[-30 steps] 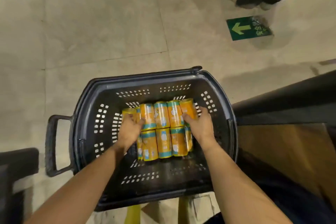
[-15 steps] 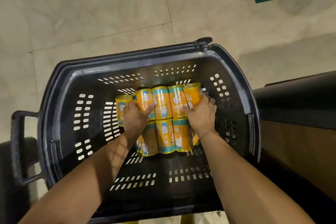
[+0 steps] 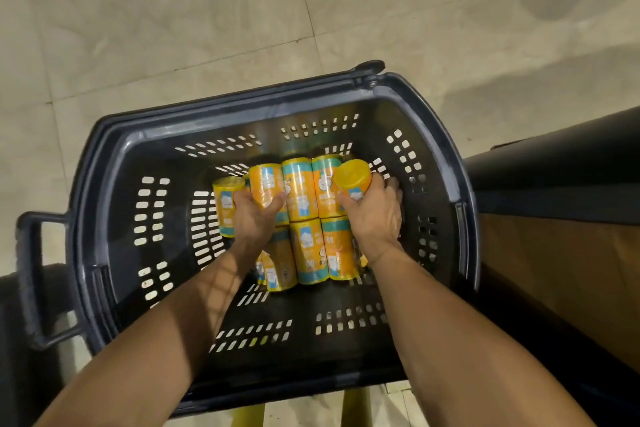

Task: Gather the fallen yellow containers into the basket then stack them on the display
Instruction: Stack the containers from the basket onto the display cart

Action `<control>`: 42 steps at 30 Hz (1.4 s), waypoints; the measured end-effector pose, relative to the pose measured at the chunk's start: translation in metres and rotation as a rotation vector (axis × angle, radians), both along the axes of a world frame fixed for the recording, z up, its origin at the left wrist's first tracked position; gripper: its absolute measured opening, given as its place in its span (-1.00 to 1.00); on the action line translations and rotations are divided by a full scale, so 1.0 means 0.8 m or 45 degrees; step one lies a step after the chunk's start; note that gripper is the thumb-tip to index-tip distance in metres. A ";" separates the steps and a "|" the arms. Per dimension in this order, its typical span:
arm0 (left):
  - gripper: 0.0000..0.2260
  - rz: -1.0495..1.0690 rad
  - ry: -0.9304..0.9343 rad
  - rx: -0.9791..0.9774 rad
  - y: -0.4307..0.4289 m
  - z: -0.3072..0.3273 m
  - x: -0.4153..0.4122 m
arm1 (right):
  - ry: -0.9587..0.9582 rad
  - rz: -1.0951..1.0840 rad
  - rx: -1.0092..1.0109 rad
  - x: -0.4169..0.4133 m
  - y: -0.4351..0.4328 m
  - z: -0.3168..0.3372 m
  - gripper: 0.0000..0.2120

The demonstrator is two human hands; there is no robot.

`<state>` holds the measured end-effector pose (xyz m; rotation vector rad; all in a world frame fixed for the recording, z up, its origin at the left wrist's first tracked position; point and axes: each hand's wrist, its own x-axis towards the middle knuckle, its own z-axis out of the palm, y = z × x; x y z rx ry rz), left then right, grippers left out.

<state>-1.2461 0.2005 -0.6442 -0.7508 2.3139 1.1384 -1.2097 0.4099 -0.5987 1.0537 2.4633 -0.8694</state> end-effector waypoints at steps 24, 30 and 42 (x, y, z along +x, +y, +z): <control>-0.83 -0.215 0.475 1.088 0.061 0.439 0.065 | 0.928 -0.403 -0.956 0.120 0.014 0.420 -0.59; -0.45 -0.592 0.600 1.324 0.123 0.590 0.136 | 1.227 -0.387 -0.521 0.257 0.044 0.587 -0.55; -0.27 -1.300 1.144 1.588 0.276 0.838 0.298 | 1.594 -0.815 0.313 0.530 0.063 0.796 -0.33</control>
